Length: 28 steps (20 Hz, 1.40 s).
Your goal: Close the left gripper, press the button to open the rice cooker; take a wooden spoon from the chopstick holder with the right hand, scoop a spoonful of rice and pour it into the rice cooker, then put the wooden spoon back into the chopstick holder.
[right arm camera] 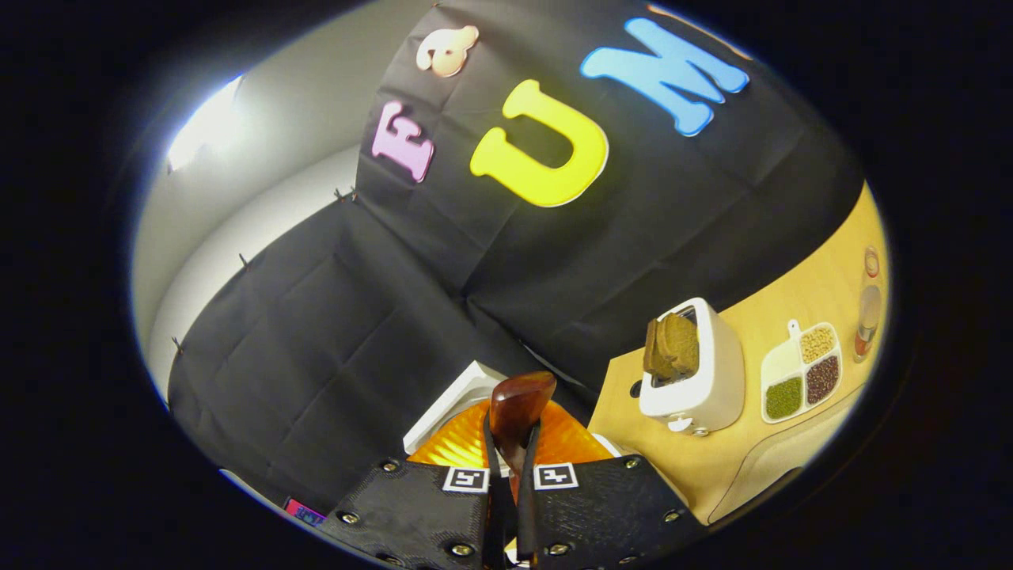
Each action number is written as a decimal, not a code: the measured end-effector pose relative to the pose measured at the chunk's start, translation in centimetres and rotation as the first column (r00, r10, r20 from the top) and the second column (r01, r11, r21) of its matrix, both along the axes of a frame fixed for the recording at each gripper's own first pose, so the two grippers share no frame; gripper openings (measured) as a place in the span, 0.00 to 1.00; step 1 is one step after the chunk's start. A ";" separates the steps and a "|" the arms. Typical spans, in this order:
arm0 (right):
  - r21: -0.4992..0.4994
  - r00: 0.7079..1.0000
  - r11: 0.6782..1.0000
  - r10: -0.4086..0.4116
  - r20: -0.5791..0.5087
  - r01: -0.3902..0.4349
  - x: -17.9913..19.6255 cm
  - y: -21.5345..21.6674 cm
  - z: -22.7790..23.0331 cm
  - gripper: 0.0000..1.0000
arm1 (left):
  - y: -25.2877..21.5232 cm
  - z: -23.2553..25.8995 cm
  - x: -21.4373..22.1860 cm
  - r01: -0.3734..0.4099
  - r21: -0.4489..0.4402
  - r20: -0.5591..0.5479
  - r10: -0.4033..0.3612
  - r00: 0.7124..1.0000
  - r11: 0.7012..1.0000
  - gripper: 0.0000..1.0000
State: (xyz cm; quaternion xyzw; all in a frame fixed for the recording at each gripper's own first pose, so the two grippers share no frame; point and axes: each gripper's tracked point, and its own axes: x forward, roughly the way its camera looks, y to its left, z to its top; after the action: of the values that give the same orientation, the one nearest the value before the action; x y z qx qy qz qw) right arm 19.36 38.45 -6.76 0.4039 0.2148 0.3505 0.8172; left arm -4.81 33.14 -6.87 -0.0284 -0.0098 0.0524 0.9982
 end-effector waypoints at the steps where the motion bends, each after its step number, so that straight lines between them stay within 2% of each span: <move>1: 0.020 1.000 1.000 -0.022 -0.008 0.022 -0.2 -1.5 0.2 0.06 | -0.7 0.2 0.3 0.012 0.002 0.000 -0.012 1.000 1.000 0.92; 2: 0.037 0.999 0.998 -0.042 -0.016 0.043 -0.4 -3.0 0.3 0.06 | -1.2 0.3 0.5 0.024 0.005 0.000 -0.024 1.000 1.000 0.95; 5: 0.072 0.995 0.993 -0.093 -0.041 0.096 -1.2 -7.1 0.4 0.06 | -3.0 0.4 1.3 0.056 0.008 -0.004 -0.056 0.998 0.998 0.95; 13: 0.062 0.972 0.970 -0.231 -0.036 0.233 -2.9 -18.1 0.6 0.06 | -8.3 0.5 3.2 0.134 0.016 -0.018 -0.134 0.991 0.991 0.95; 14: 0.057 0.968 0.966 -0.250 -0.040 0.252 -3.0 -19.6 0.4 0.06 | -9.1 0.4 3.4 0.143 0.014 -0.019 -0.143 0.990 0.990 0.92; 19: 0.025 0.942 0.942 -0.333 -0.039 0.334 -4.0 -26.2 -0.3 0.06 | -12.3 0.4 4.7 0.180 -0.028 -0.020 -0.181 0.983 0.983 0.95; 20: 0.019 0.937 0.937 -0.347 -0.037 0.348 -4.2 -27.4 -0.4 0.06 | -12.8 0.6 4.9 0.186 -0.027 -0.018 -0.187 0.982 0.982 0.92; 24: -0.019 0.908 0.910 -0.415 -0.050 0.415 -4.5 -32.1 -2.0 0.06 | -14.8 0.7 5.6 0.200 -0.025 -0.025 -0.200 0.979 0.980 0.92; 25: -0.030 0.901 0.903 -0.430 -0.052 0.429 -4.8 -33.1 -2.3 0.06 | -15.4 0.7 5.7 0.203 -0.024 -0.026 -0.203 0.979 0.979 0.95; 27: -0.078 0.886 0.886 -0.462 -0.041 0.458 -5.2 -35.2 -3.5 0.06 | -16.6 1.0 6.0 0.209 -0.018 -0.025 -0.210 0.977 0.978 0.95; 28: -0.110 0.879 0.876 -0.475 -0.031 0.469 -5.4 -36.2 -4.0 0.06 | -17.1 1.1 6.0 0.212 -0.015 -0.024 -0.213 0.977 0.977 0.92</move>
State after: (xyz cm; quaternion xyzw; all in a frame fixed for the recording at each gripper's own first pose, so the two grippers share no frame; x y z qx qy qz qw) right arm 13.93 2.29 -10.80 0.4130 0.1502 0.1178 0.8905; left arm 1.19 16.01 -5.80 -0.0347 0.0062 -0.0542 0.9979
